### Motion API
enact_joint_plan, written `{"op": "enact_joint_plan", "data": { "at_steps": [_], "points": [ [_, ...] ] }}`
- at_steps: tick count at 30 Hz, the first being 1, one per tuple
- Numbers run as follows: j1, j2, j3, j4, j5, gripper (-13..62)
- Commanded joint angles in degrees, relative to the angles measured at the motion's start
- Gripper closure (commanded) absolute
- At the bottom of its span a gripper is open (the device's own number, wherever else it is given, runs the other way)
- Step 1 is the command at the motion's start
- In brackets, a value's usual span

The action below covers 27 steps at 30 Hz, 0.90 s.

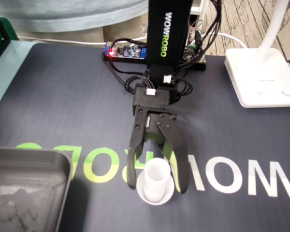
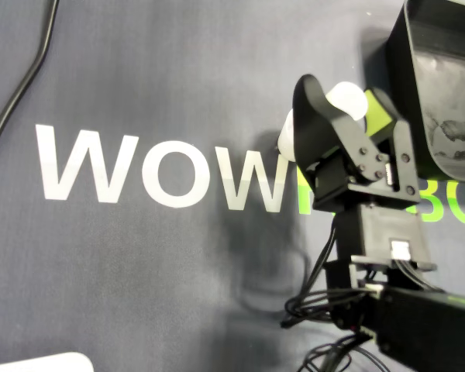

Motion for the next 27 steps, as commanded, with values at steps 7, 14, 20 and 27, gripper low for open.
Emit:
{"op": "enact_joint_plan", "data": {
  "at_steps": [7,14,20,27],
  "points": [
    [-1.1,-1.8,-3.3,-4.7,0.1,19.2],
    [-2.0,-3.5,-3.9,-4.7,0.0,19.3],
    [-2.3,-4.6,-3.9,-4.8,0.0,20.1],
    [-1.7,-5.1,-4.0,-4.7,-0.3,22.1]
  ]
}}
